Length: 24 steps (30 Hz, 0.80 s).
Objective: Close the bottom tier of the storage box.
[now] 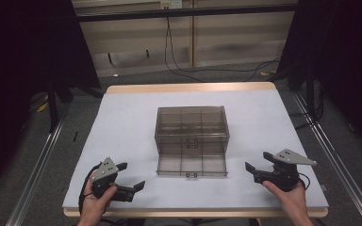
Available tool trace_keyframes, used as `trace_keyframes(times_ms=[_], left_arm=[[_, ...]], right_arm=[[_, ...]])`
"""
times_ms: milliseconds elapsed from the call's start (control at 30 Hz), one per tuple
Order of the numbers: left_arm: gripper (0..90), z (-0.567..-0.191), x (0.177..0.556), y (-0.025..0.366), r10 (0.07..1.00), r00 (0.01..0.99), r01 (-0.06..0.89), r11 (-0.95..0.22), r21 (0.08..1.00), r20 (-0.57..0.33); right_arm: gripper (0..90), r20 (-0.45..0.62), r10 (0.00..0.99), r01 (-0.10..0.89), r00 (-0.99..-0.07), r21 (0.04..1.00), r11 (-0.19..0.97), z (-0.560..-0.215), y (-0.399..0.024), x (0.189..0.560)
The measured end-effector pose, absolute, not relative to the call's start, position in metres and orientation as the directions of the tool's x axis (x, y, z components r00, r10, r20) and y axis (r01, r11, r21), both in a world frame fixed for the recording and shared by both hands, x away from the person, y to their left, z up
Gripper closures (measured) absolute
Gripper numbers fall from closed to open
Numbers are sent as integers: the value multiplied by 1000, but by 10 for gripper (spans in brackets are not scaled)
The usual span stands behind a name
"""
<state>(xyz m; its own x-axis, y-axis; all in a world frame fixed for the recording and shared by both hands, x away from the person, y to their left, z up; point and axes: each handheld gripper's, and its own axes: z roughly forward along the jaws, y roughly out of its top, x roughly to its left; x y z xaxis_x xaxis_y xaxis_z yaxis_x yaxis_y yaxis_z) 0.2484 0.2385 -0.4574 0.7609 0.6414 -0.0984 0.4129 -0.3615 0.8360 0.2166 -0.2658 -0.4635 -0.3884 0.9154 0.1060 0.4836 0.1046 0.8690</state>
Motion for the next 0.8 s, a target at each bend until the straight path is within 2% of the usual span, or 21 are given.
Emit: trace_keyframes(times_ms=[800], left_arm=[[36,-456,243,215,570,820,348,-431,833,-48]], right_arm=[[186,138,905,488,-403,869,84,-463,-266,213]])
